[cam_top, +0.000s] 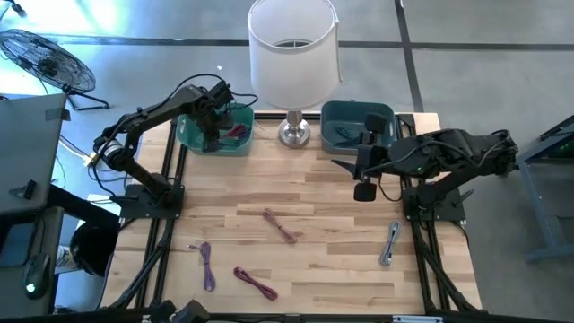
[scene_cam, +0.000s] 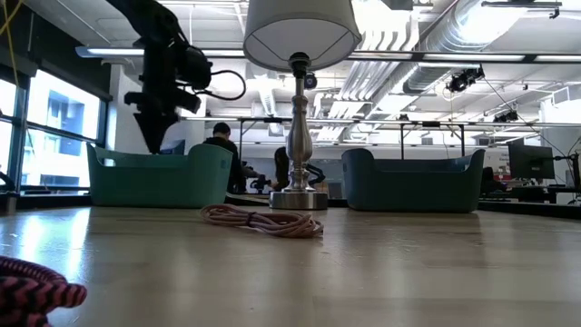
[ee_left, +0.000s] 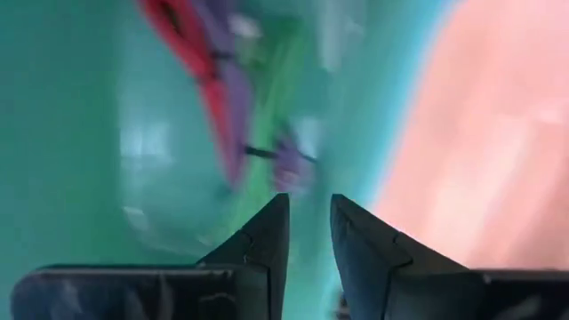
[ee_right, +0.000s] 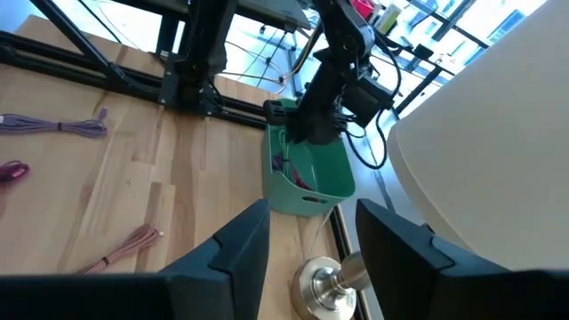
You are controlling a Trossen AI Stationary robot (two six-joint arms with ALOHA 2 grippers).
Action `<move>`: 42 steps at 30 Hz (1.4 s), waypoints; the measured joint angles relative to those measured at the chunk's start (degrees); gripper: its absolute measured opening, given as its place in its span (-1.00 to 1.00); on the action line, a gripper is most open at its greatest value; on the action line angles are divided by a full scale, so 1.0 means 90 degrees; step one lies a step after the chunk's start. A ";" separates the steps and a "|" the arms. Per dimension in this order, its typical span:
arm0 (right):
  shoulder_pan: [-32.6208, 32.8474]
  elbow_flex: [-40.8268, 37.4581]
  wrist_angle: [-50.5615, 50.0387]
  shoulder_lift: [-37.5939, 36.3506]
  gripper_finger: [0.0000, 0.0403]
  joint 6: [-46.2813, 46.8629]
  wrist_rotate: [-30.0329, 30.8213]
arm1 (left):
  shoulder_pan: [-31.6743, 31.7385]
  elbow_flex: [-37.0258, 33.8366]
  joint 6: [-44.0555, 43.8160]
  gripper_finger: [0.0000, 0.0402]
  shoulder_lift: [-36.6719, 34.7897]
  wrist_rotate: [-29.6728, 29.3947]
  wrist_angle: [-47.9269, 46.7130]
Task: Pick & Place USB Port
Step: Put the purple charger cable into the green bin
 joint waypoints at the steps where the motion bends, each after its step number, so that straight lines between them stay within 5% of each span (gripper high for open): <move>1: 0.0000 0.0000 -0.0006 0.0000 -0.20 0.0000 0.0003 | 0.0000 0.0000 -0.0016 -0.59 0.0000 0.0104 -0.0221; 4: 0.0000 0.0000 -0.0015 0.0000 -0.20 -0.0015 0.0002 | -0.0005 0.0000 -0.0173 -0.59 0.0000 0.0258 -0.1109; 9: 0.0000 0.0000 -0.0015 0.0000 -0.20 -0.0203 0.0006 | -0.0002 0.0000 -0.0717 -0.58 -0.0005 0.1396 -0.2659; 17: -0.0049 0.0000 0.0238 0.0000 -0.20 -0.0428 0.0006 | -0.0308 0.0002 -0.0969 -0.58 -0.0344 0.3298 -0.2397; 28: -0.0043 0.0000 0.0094 0.0000 -0.20 -0.0092 -0.0263 | -0.2713 -0.0005 -0.3013 -0.58 -0.1240 0.3323 -0.2643; 42: -0.0049 0.0000 0.0139 0.0002 -0.20 -0.0251 -0.0285 | -0.6870 -0.0005 -0.8112 -0.59 -0.1734 0.2042 -0.1917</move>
